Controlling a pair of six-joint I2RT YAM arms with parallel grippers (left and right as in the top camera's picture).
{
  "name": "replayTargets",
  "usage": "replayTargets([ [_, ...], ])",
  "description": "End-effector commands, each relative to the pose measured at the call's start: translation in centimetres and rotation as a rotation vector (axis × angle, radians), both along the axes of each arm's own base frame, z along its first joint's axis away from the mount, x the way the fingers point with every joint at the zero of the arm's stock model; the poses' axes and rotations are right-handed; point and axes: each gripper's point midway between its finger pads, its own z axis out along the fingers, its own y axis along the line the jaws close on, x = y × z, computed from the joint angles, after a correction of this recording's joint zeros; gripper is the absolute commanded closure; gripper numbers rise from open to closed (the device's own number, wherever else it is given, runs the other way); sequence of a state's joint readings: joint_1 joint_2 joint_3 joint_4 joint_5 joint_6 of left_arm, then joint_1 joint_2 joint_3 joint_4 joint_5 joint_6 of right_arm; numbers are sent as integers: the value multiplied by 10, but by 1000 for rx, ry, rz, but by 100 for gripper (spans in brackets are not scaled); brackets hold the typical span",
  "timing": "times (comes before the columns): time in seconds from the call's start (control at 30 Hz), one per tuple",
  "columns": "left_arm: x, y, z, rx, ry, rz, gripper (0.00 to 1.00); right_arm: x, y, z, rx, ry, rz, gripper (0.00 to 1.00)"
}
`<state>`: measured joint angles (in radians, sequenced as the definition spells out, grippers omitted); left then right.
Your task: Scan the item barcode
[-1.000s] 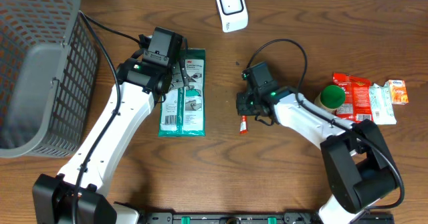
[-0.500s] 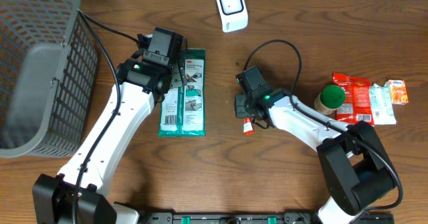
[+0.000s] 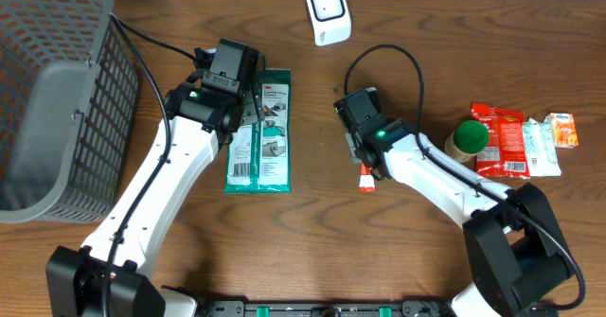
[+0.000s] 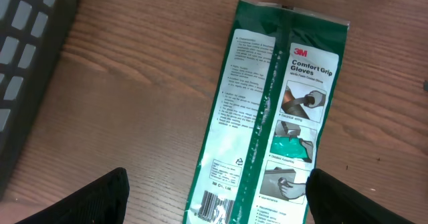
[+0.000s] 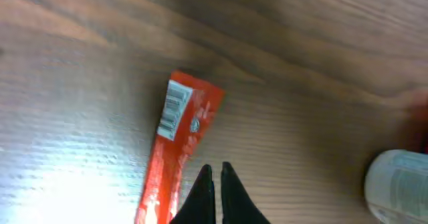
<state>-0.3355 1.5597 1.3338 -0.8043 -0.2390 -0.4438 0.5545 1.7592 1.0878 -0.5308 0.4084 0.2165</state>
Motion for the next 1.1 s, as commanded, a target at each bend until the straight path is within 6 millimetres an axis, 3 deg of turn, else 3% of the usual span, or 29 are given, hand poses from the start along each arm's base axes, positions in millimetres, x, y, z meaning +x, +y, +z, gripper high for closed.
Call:
replayTargets([
  [0.0,-1,5,4,14,-10,7,15,0,-2,8,18,-17,-56,71],
  [0.03,-1,5,4,14,-10,7,15,-2,2,5,70,6,-71,59],
  [0.2,-1,5,4,14,-10,7,15,-17,34,-6,388,193,-29,55],
  [0.37,-1,5,4,14,-10,7,15,-14,17,-6,552,272,-114,76],
  [0.5,-1,5,4,14,-10,7,15,-11,7,-5,659,309,-140,79],
  [0.67,-1,5,4,14,-10,7,15,-11,15,-8,740,320,-70,72],
  [1.07,-1,5,4,14,-10,7,15,-22,16,-38,730,282,-45,72],
])
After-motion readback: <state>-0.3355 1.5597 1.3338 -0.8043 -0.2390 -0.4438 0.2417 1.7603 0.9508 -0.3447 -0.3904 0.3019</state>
